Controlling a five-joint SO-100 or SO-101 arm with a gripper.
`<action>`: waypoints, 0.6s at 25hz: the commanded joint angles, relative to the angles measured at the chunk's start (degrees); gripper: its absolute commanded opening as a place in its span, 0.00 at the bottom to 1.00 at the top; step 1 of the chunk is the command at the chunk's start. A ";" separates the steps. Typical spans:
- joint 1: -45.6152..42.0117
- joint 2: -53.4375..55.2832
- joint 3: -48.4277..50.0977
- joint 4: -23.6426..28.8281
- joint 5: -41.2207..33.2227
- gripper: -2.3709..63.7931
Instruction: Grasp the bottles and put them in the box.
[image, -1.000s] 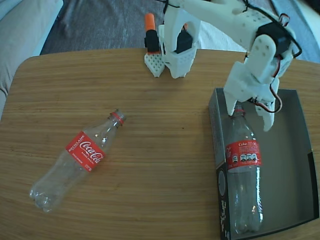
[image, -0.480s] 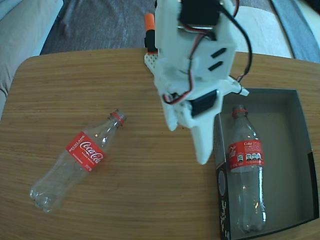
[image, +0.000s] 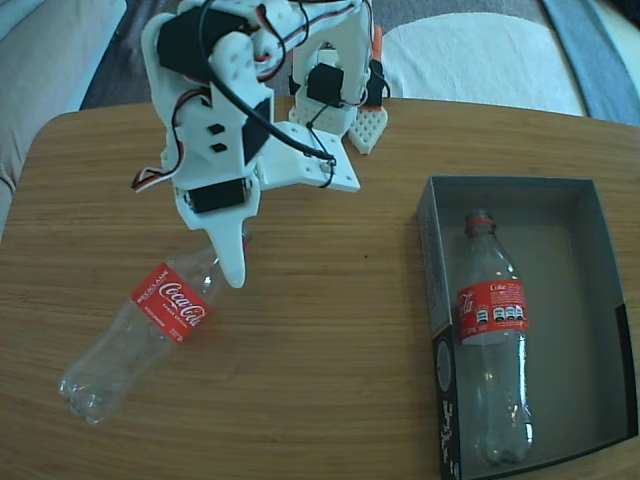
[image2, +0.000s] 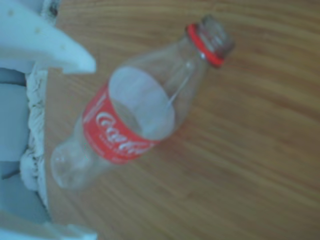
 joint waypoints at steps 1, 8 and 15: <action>1.41 2.99 1.93 3.87 -7.65 0.64; 0.62 1.93 6.86 3.87 -22.59 0.64; 1.32 1.85 13.54 3.78 -26.63 0.64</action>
